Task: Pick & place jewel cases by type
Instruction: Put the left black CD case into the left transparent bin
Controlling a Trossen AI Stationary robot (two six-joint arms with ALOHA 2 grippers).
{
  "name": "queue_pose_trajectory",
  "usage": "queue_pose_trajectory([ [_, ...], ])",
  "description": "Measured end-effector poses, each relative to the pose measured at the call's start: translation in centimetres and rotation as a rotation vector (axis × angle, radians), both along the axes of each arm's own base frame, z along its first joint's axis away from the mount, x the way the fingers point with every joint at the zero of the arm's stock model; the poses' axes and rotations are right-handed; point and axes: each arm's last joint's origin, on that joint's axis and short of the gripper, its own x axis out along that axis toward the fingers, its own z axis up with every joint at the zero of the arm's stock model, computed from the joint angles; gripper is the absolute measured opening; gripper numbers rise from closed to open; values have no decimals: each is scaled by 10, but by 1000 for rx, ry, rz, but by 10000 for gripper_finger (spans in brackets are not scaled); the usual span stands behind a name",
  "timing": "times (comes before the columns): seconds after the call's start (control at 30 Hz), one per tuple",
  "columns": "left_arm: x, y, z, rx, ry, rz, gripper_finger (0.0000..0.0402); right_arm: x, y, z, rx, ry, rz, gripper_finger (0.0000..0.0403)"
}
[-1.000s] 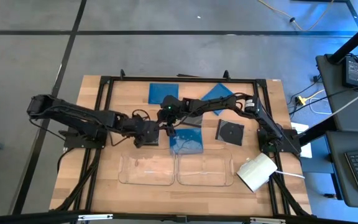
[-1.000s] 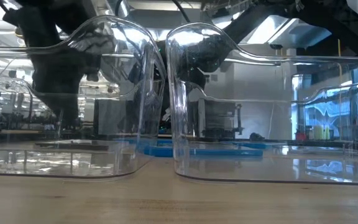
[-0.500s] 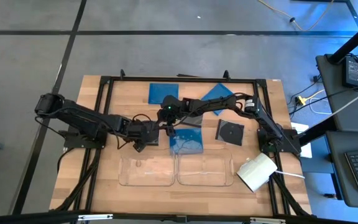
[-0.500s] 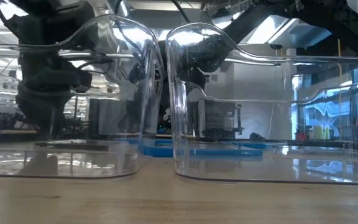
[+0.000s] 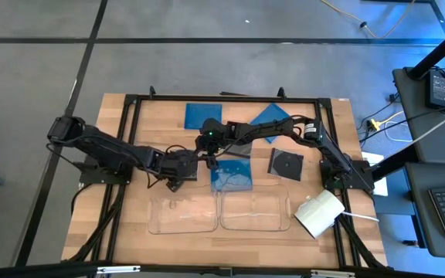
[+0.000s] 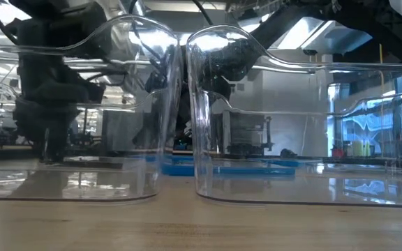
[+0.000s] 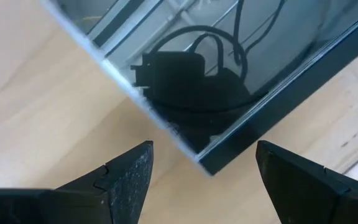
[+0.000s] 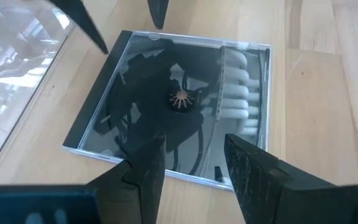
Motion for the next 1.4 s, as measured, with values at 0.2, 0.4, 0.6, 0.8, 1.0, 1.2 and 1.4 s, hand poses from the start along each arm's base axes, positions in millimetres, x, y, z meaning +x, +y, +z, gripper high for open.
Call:
queue_pose_trajectory([
  [0.2, 5, 0, -9, 38, 21, -5, 278, 0, 0, 0, 2, 1, -1, 168],
  [0.4, 4, 1, -10, 72, 24, -9, 278, 0, 0, 0, 2, 2, -1, 168],
  [0.6, 5, 4, -10, 180, 12, -4, 278, -2, -2, -2, 7, 27, -6, 168],
  [0.8, 5, 6, -9, 217, -1, -3, 278, -6, -8, -6, -8, 103, -110, 168],
  [1.0, 11, 7, -5, 142, -80, -47, 278, -7, -8, -8, -33, 120, -138, 168],
  [1.2, 15, 18, -2, 128, -106, -57, 278, -7, -7, -8, -34, 123, -135, 168],
  [1.4, 15, 30, -2, 123, -99, -56, 278, -9, -7, -9, -31, 145, -134, 168],
])
